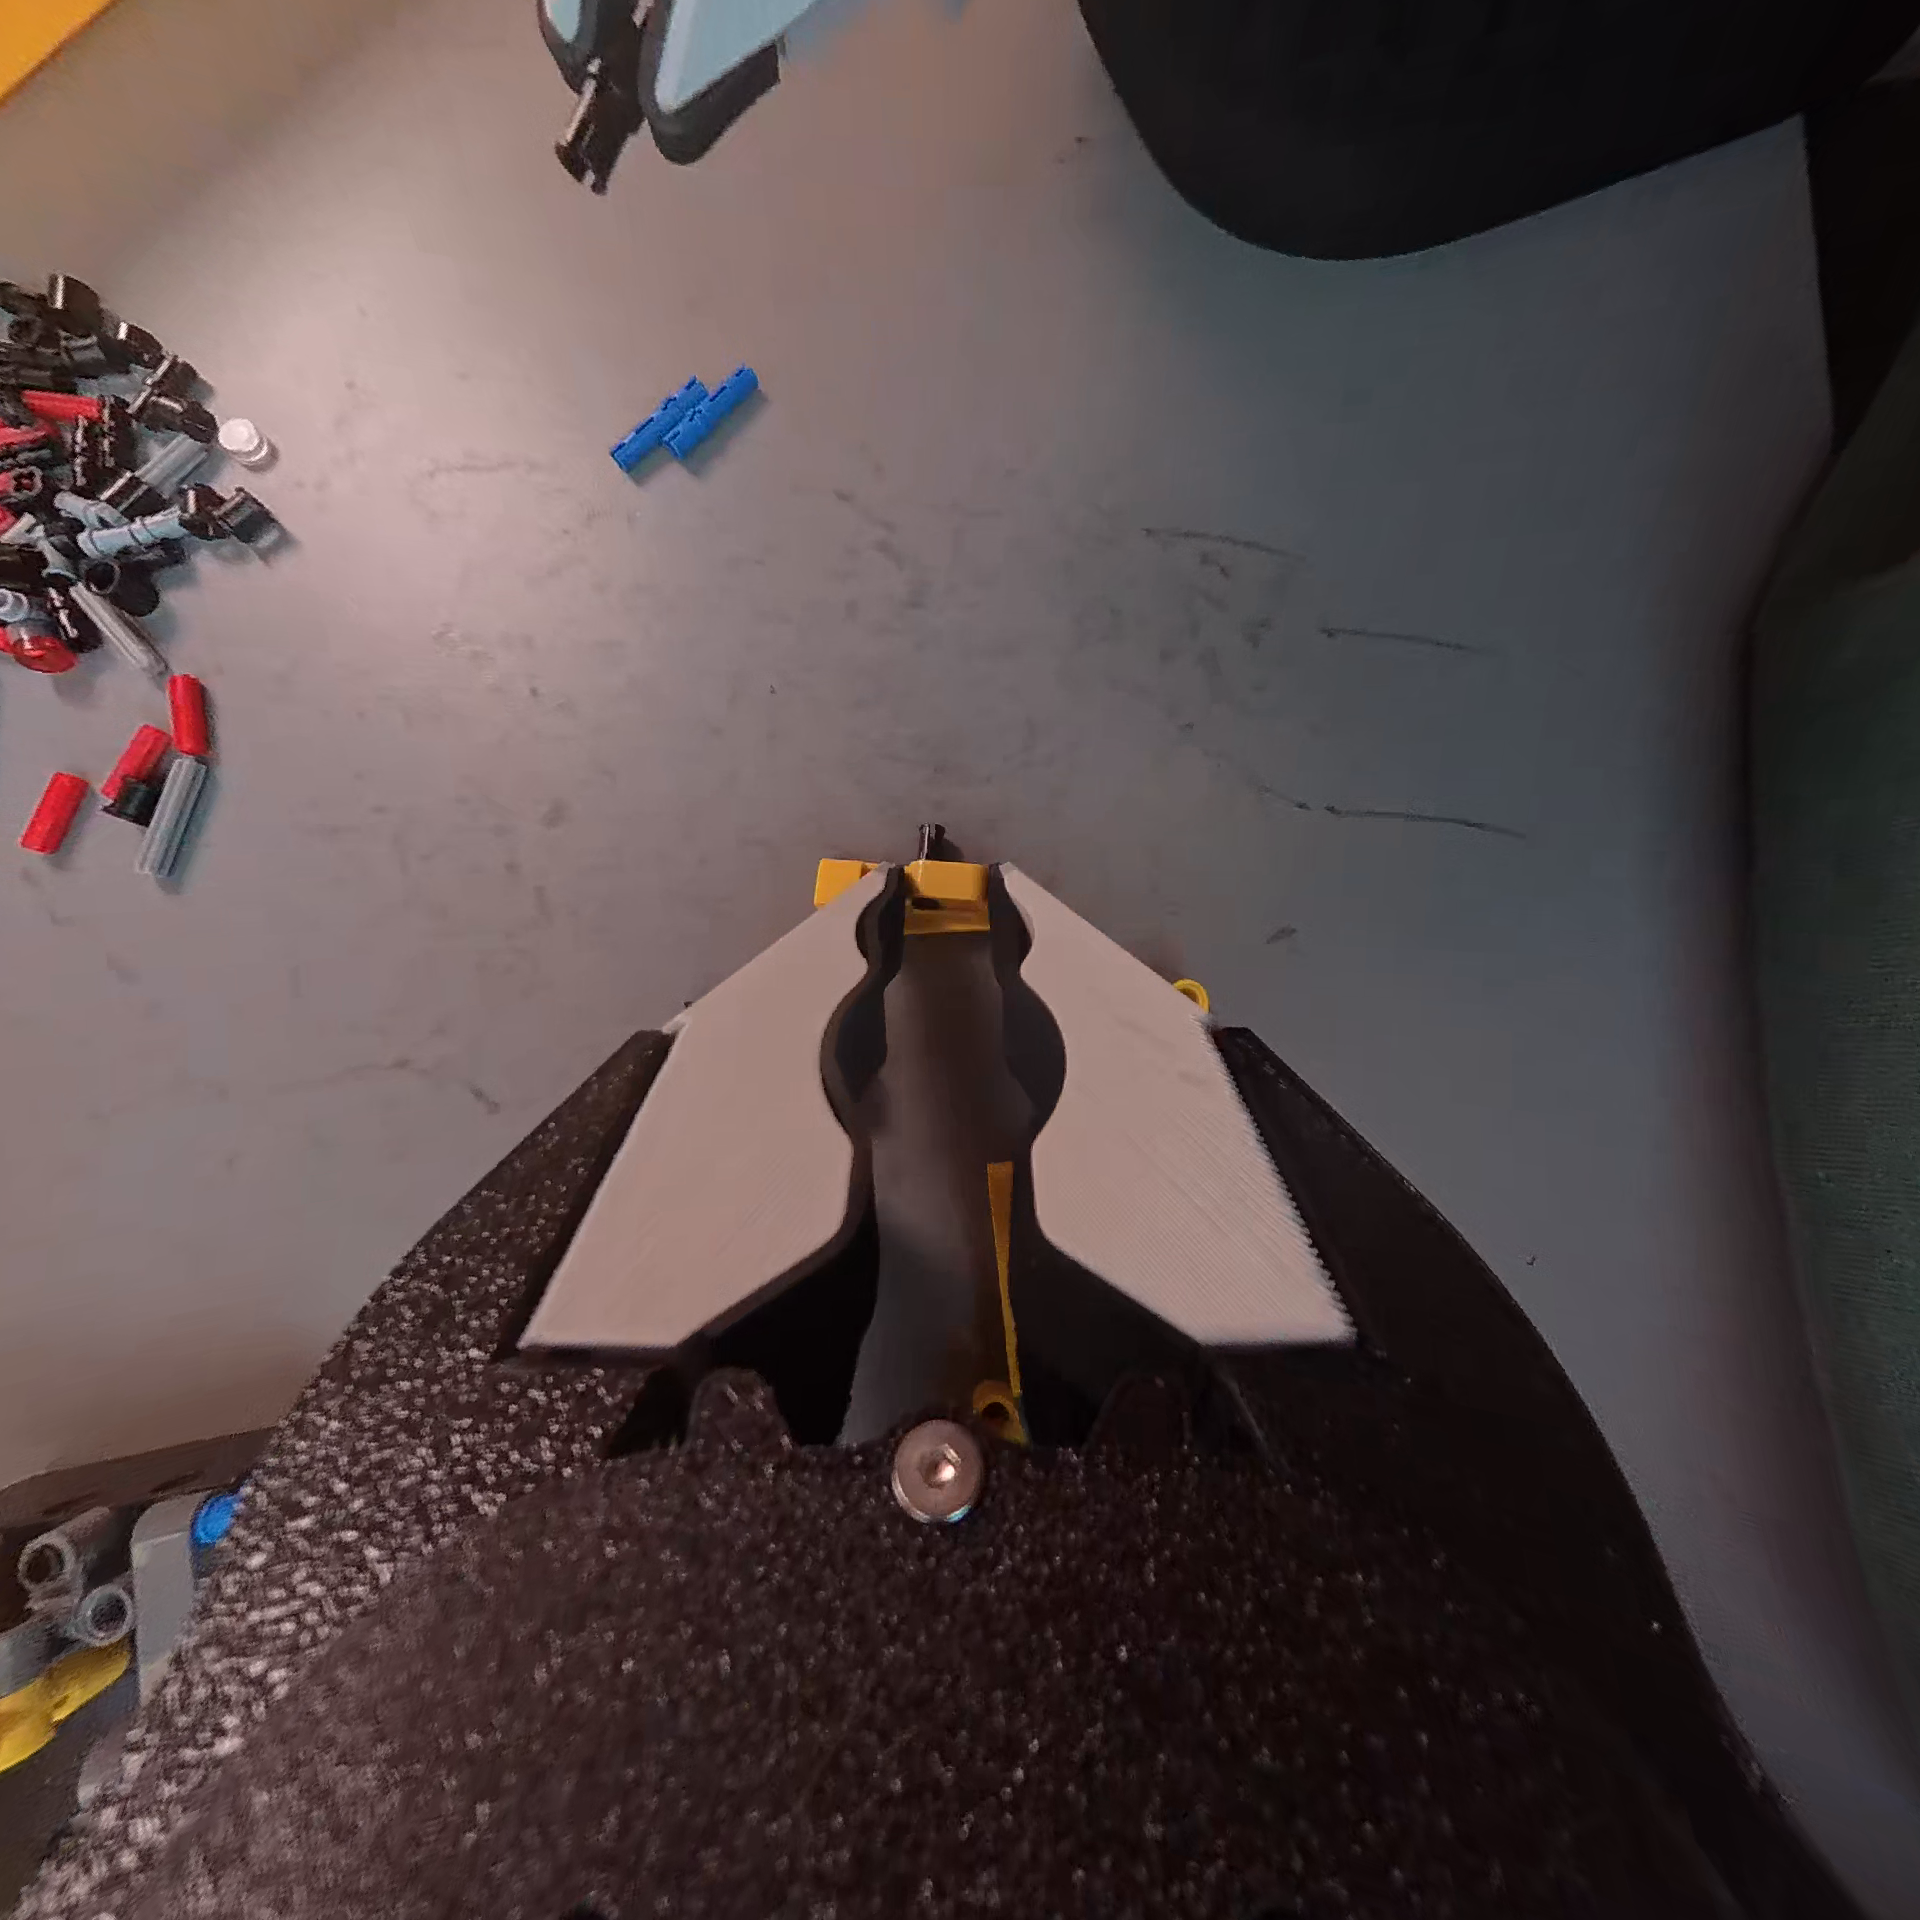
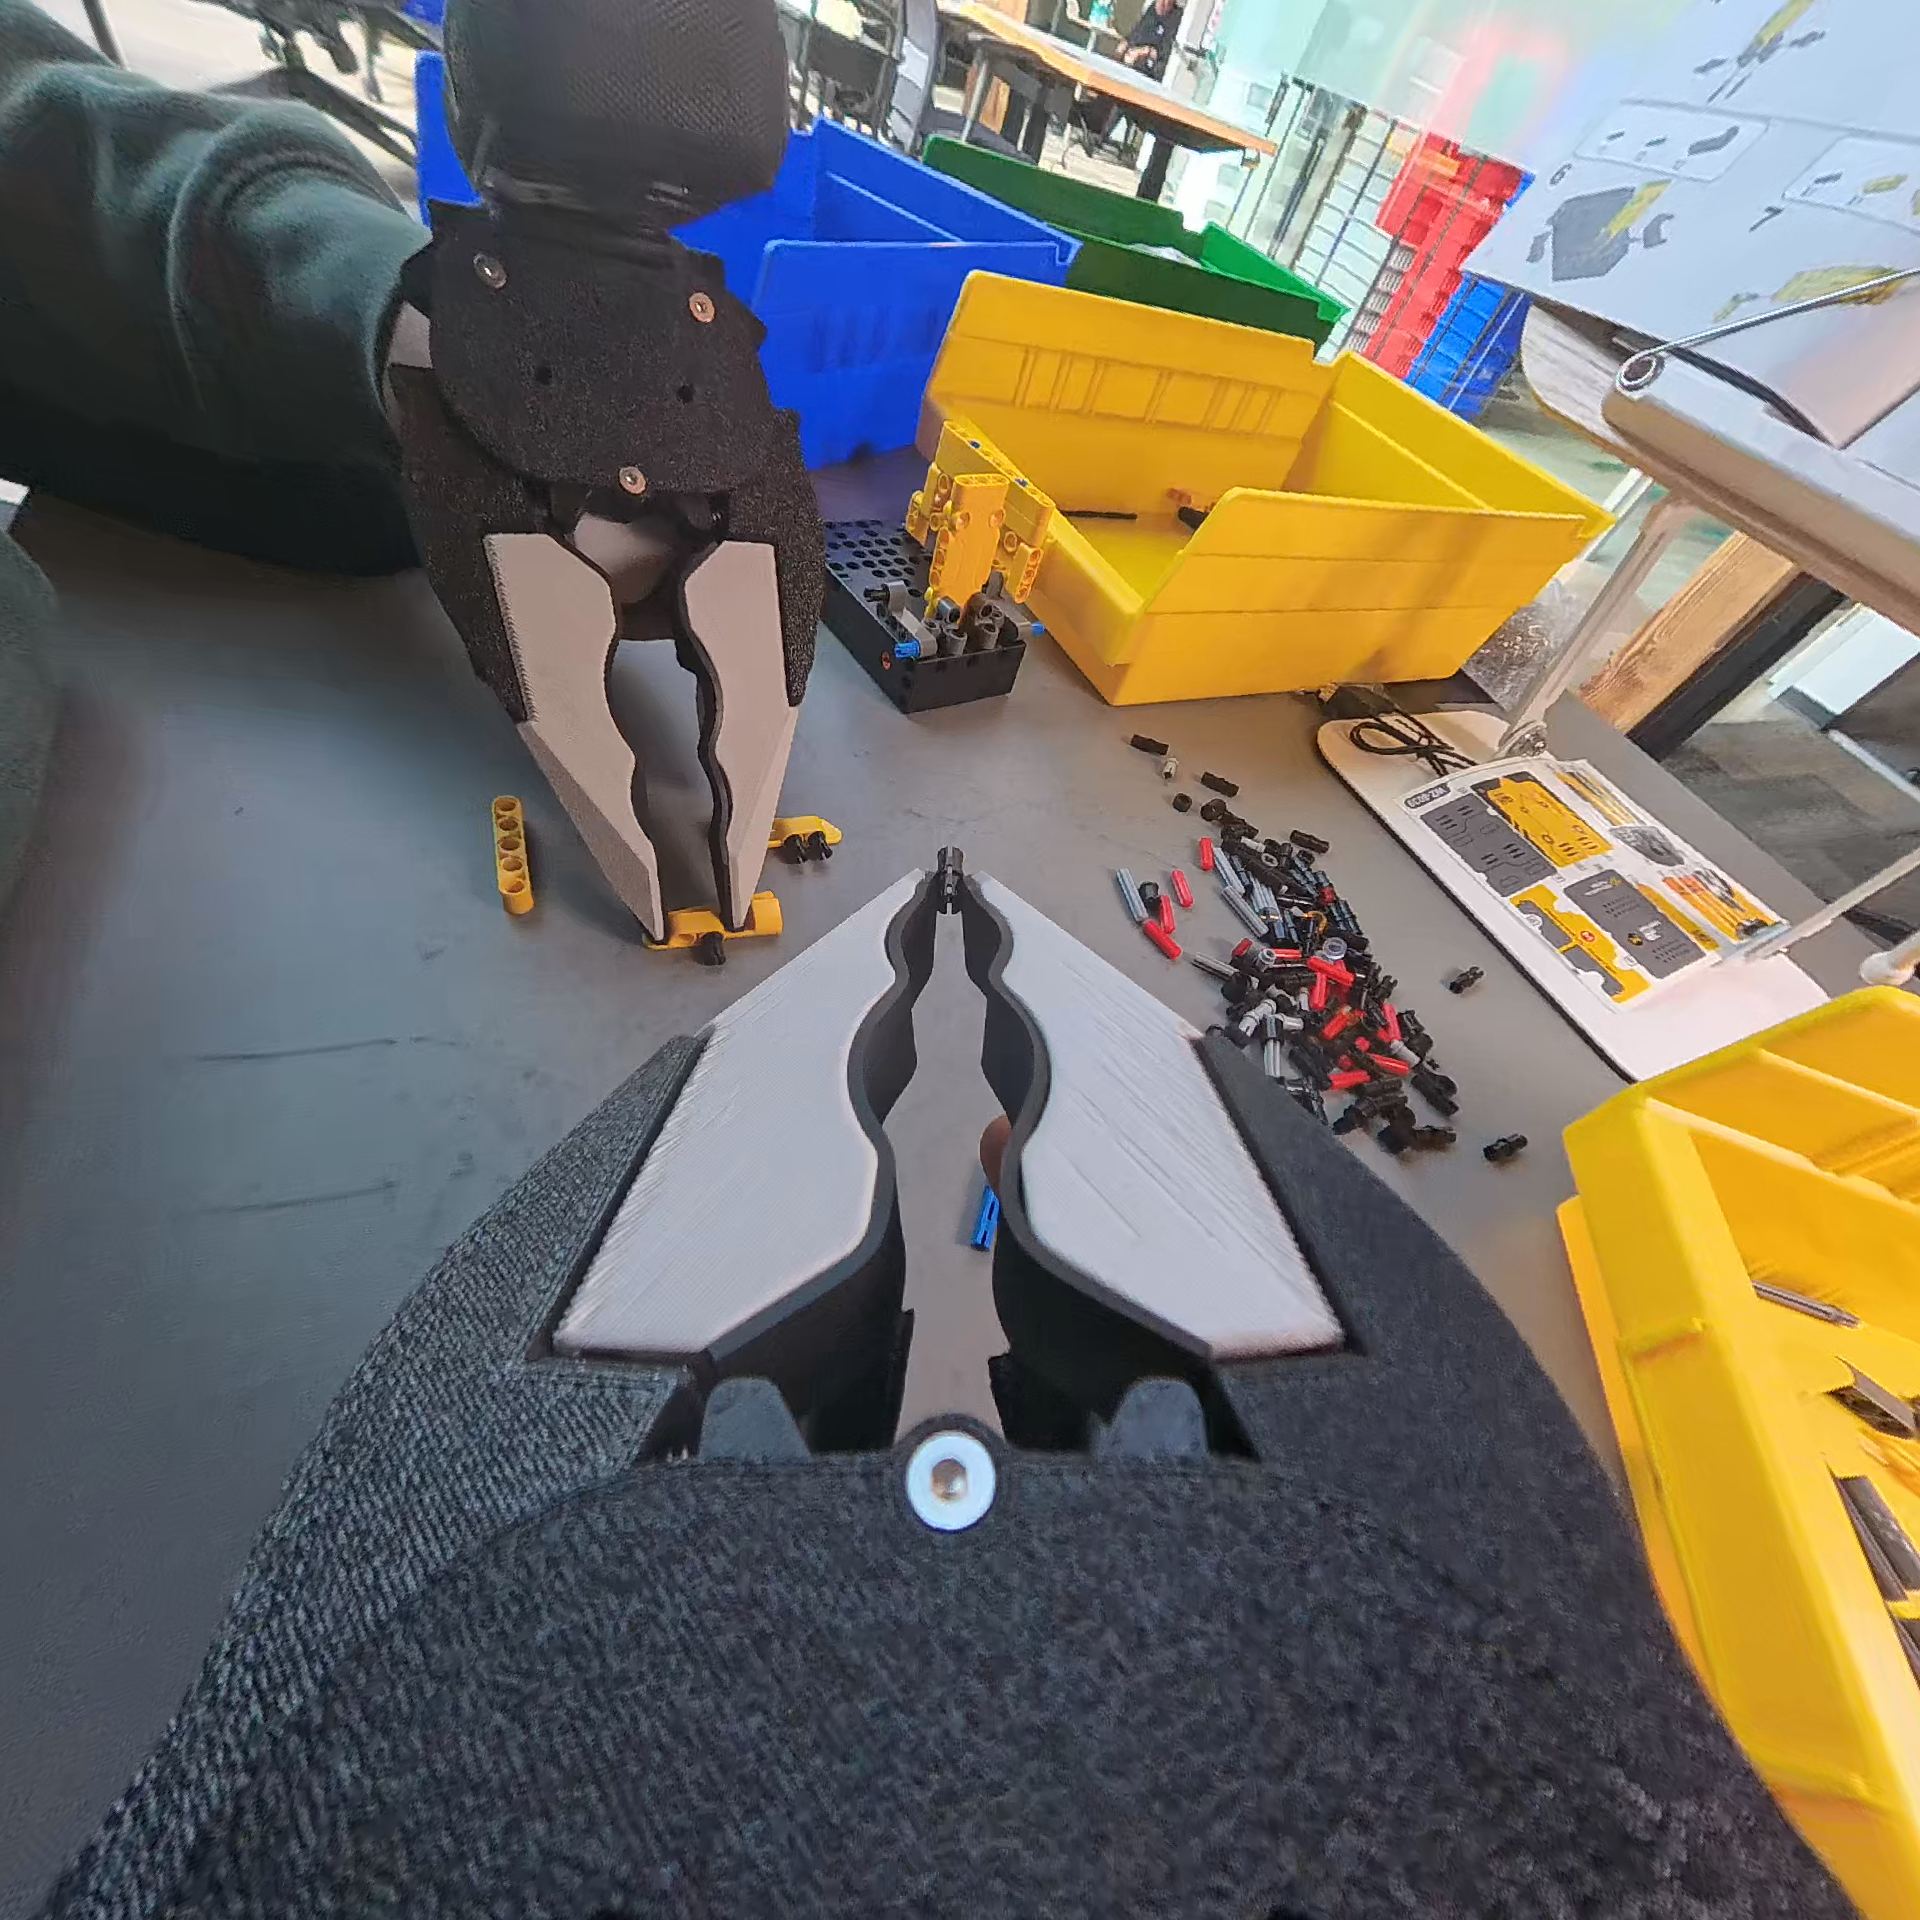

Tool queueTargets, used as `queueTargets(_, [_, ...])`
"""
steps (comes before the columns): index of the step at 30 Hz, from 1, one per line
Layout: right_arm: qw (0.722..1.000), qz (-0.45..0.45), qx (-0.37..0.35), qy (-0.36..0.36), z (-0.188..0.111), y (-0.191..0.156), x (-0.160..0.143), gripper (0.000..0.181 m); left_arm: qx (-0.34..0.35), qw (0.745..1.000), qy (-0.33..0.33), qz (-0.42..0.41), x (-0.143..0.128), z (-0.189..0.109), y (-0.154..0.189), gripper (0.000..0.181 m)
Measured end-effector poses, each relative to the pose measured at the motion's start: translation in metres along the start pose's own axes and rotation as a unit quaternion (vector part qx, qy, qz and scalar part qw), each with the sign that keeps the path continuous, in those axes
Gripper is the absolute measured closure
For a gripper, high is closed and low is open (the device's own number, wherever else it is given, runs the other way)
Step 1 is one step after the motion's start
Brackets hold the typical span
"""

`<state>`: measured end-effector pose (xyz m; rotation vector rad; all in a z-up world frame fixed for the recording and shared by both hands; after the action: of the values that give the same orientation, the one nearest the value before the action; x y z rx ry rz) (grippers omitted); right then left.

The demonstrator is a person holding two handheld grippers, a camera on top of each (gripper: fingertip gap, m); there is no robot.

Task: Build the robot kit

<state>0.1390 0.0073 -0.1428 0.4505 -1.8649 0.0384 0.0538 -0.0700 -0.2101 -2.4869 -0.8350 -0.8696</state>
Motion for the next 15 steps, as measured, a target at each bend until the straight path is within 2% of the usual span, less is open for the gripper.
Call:
queueTargets(5, [1.000, 0.009, 0.014, 0.001, 0.001, -0.003, -0.003, 0.177, 0.008, 1.000, -0.001, 0.017, -0.001, 0.000, 0.001, 0.166])
queueTargets(12, [0.998, 0.009, 0.060, -0.009, 0.007, -0.017, -0.006, 0.177, -0.009, 0.999, 0.051, 0.008, -0.003, -0.001, -0.002, 0.168])
queueTargets(15, [0.995, 0.021, 0.094, 0.019, 0.007, -0.027, 0.003, 0.177, -0.010, 0.990, 0.137, -0.010, 0.013, -0.018, -0.001, 0.168])
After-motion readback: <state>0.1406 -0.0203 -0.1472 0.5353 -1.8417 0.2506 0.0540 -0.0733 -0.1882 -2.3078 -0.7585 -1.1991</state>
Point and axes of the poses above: each gripper's, where its closed fingertips meet, z out along the fingers, x out of its top, y = z × x across the jaws, the point moved 4 cm from there along -z, back along the fingers, and after that the axes turned 11 degrees about x, right-handed, at the moved point
